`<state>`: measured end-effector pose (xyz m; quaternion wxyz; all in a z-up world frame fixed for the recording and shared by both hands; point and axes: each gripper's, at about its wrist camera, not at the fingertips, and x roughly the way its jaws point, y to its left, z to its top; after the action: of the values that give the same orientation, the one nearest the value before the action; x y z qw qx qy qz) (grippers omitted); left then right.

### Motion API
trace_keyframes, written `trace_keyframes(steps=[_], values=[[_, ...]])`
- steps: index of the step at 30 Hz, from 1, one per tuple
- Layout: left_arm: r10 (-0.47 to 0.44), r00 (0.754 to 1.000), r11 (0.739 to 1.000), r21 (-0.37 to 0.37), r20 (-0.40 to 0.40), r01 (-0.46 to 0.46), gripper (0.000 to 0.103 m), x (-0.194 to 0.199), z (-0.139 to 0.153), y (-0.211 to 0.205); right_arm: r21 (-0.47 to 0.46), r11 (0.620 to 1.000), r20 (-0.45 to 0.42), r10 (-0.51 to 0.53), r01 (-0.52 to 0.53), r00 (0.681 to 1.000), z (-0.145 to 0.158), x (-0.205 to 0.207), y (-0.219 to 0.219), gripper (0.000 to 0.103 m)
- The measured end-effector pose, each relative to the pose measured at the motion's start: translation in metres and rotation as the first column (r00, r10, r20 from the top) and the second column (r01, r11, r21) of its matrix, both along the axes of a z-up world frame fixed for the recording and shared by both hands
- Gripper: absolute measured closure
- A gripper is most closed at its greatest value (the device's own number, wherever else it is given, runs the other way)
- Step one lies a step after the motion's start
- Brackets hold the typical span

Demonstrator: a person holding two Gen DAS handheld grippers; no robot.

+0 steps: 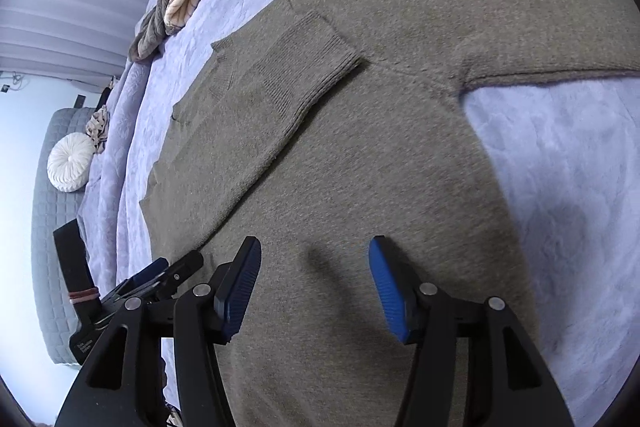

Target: Fold small clothes

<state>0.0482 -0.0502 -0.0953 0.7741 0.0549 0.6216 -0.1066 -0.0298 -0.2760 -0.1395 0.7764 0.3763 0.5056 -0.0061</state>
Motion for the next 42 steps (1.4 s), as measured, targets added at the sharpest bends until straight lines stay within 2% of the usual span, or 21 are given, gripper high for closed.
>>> trace_keyframes(steps=[10,17,20,24,26,28,31,37,39,42], values=[[-0.067,0.998,0.997,-0.027,-0.015,0.066,0.002,-0.001,-0.001,-0.059,0.052,0.995,0.026,-0.091,0.09,0.995,-0.001,-0.016,-0.04,0.043],[-0.069,0.998,0.995,-0.069,0.006,0.07,0.002,0.013,0.006,-0.106,0.027,0.985,0.048,-0.174,0.173,0.984,0.004,-0.028,-0.088,0.043],[-0.059,0.997,0.996,-0.07,0.054,0.063,0.002,0.026,0.011,-0.123,0.031,0.968,0.055,-0.25,0.249,0.967,0.006,-0.039,-0.119,0.043],[-0.024,0.994,0.997,-0.075,0.107,0.032,0.002,0.059,0.011,-0.14,0.029,0.93,0.07,-0.367,0.366,0.928,0.008,-0.06,-0.164,0.043],[-0.019,0.996,0.997,-0.075,0.091,0.026,0.002,0.067,0.003,-0.151,0.04,0.899,0.08,-0.438,0.436,0.895,0.008,-0.074,-0.186,0.043],[-0.037,0.998,0.997,-0.06,0.048,0.04,0.002,0.069,-0.009,-0.16,0.069,0.859,0.09,-0.512,0.508,0.854,0.008,-0.088,-0.207,0.043],[-0.064,0.994,0.998,-0.008,0.094,0.065,0.002,0.063,-0.015,-0.171,0.122,0.796,0.101,-0.604,0.593,0.79,0.006,-0.106,-0.232,0.043],[-0.062,0.995,0.998,-0.015,0.083,0.063,0.001,0.06,-0.017,-0.171,0.23,0.707,0.121,-0.702,0.669,0.702,-0.004,-0.117,-0.261,0.043],[-0.062,0.995,0.998,-0.019,0.077,0.063,0.001,0.055,-0.014,-0.161,0.266,0.69,0.128,-0.718,0.673,0.685,-0.006,-0.114,-0.266,0.043],[-0.052,0.996,0.998,-0.032,0.073,0.055,0.002,0.058,-0.012,-0.153,0.305,0.696,0.129,-0.706,0.65,0.696,-0.005,-0.103,-0.267,0.046]])
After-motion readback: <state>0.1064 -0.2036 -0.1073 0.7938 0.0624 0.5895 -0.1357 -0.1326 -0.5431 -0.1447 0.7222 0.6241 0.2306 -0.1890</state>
